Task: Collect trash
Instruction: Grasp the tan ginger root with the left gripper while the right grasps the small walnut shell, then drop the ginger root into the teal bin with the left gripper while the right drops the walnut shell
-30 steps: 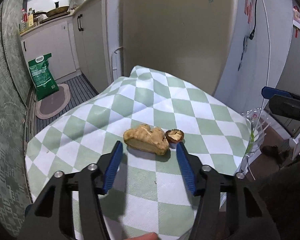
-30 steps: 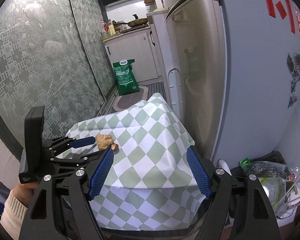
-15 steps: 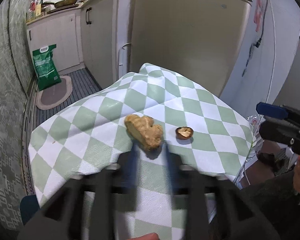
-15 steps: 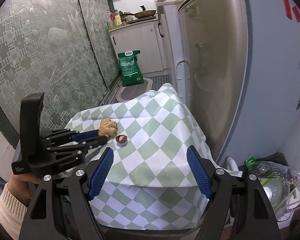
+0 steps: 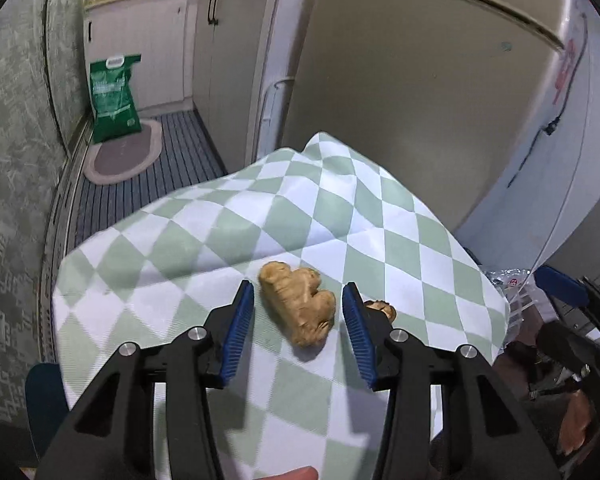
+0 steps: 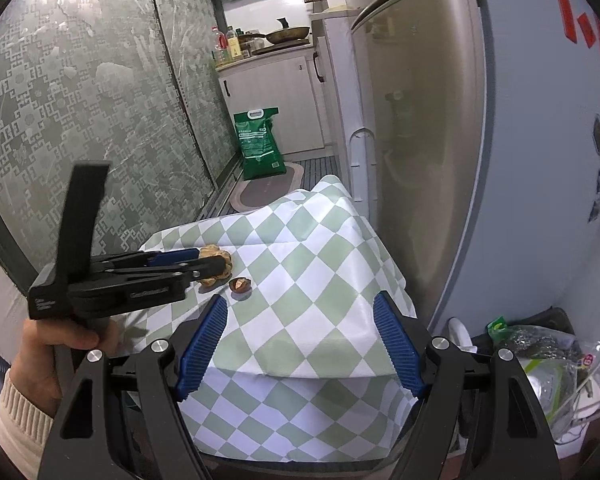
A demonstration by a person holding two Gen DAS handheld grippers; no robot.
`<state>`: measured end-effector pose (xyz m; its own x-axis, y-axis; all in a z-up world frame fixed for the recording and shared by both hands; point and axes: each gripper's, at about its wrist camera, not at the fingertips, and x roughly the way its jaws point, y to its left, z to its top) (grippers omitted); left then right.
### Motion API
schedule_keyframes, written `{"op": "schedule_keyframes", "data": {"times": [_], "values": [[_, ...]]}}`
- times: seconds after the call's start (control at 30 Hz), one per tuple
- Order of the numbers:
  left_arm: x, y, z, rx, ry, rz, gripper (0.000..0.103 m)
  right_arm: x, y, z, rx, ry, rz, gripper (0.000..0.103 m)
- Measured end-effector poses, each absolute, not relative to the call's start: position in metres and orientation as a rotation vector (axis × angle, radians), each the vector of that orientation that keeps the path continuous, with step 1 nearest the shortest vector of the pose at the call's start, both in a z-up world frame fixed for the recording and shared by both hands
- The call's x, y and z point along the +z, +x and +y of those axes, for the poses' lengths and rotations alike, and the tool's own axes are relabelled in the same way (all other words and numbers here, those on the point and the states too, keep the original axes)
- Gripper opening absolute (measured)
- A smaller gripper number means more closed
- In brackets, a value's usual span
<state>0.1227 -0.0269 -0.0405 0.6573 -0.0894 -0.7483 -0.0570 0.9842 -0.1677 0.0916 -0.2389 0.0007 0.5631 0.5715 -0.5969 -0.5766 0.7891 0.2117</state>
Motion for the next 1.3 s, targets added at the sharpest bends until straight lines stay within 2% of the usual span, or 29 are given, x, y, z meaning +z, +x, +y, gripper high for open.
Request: {"op": "schedule_keyframes", "data": {"times": [0.1,0.23,0.57,0.67,0.83,0.97,1.07,1.17,1.2,1.3], "values": [[-0.043,0.131,-0.031,0.002,-0.185,0.878,0.048,0.0,0.091,-0.239,0.674,-0.009,0.703,0.076],[-0.046,0.134,-0.025,0.026,-0.223,0.896,0.042,-0.001,0.09,-0.238,0.672,-0.028,0.706,0.076],[-0.046,0.122,-0.002,-0.042,-0.365,0.869,0.034,-0.006,0.09,-0.208,0.704,-0.09,0.717,0.076],[-0.045,0.115,0.003,-0.031,-0.357,0.863,0.034,-0.011,0.09,-0.185,0.735,-0.124,0.732,0.064],[-0.044,0.103,0.018,-0.055,-0.399,0.853,0.034,-0.025,0.097,-0.157,0.739,-0.16,0.769,0.06],[-0.039,0.089,0.033,-0.048,-0.413,0.834,0.034,-0.035,0.108,-0.144,0.705,-0.18,0.79,0.048],[-0.034,0.079,0.044,-0.056,-0.429,0.81,0.034,-0.039,0.114,-0.134,0.687,-0.194,0.788,0.044],[-0.026,0.065,0.053,-0.061,-0.432,0.774,0.034,-0.04,0.113,-0.126,0.669,-0.229,0.777,0.023],[-0.022,0.058,0.057,-0.06,-0.43,0.757,0.034,-0.04,0.112,-0.124,0.664,-0.234,0.773,0.02],[-0.013,0.045,0.068,-0.048,-0.433,0.725,0.034,-0.04,0.11,-0.118,0.659,-0.238,0.768,0.02]]}}
